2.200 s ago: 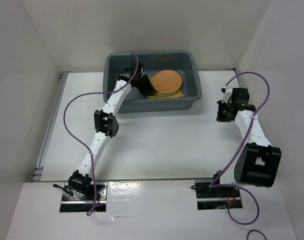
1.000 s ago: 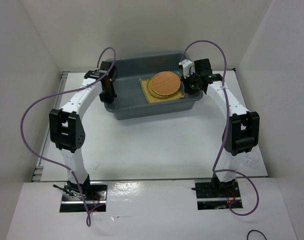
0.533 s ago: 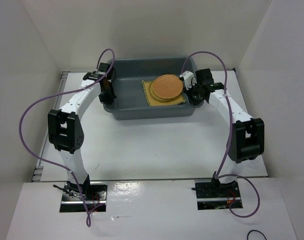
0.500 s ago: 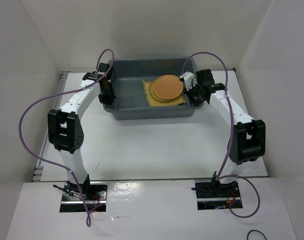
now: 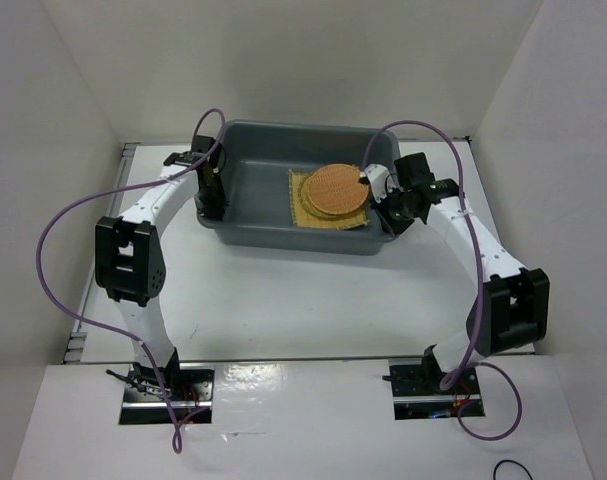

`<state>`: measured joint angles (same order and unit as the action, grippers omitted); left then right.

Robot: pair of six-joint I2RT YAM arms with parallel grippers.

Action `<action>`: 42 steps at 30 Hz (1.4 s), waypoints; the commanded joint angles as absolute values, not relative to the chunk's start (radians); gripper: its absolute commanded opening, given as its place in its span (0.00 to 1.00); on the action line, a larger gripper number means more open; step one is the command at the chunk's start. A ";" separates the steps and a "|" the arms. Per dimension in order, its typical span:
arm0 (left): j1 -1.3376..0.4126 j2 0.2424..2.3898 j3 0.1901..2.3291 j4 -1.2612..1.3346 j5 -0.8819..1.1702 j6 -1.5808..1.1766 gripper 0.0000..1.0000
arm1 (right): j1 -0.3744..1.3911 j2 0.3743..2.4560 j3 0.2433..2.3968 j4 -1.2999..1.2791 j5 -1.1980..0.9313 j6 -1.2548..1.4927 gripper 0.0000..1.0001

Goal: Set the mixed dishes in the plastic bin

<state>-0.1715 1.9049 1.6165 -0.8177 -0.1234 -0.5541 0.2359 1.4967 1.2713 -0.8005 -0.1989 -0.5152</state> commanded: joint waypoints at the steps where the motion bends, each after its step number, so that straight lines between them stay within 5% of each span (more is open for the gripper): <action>1: -0.152 1.864 1.666 -0.851 -0.091 -0.552 0.00 | 0.242 1.389 1.305 -0.882 -0.194 -0.468 0.00; 5: -0.143 1.741 1.666 -0.805 0.001 -0.571 0.00 | 0.242 1.247 1.318 -0.737 -0.023 -0.439 0.01; 7: -0.143 1.700 1.666 -0.795 0.002 -0.594 0.00 | 0.242 1.160 1.305 -0.624 0.131 -0.439 0.11; 8: -0.143 1.686 1.666 -0.795 0.002 -0.594 0.00 | 0.242 1.140 1.292 -0.595 0.194 -0.439 0.40; 9: -0.143 1.671 1.666 -0.795 0.002 -0.594 0.00 | 0.242 1.128 1.283 -0.580 0.259 -0.439 0.56; 11: -0.143 1.620 1.645 -0.781 -0.008 -0.594 0.00 | 0.242 1.137 1.269 -0.633 0.414 -0.451 0.70; 21: -0.051 1.425 1.497 -0.781 0.043 -0.592 0.00 | 0.131 1.094 1.013 -0.951 0.545 -0.394 0.73; 42: -0.071 1.539 1.478 -0.844 0.158 -0.627 0.00 | -0.101 1.127 0.729 -0.700 0.558 -0.503 0.73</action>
<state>-0.0681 1.5452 1.4910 -0.8375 0.1452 -0.5922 -0.0551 1.1091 0.7391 -0.8227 0.5228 -0.4690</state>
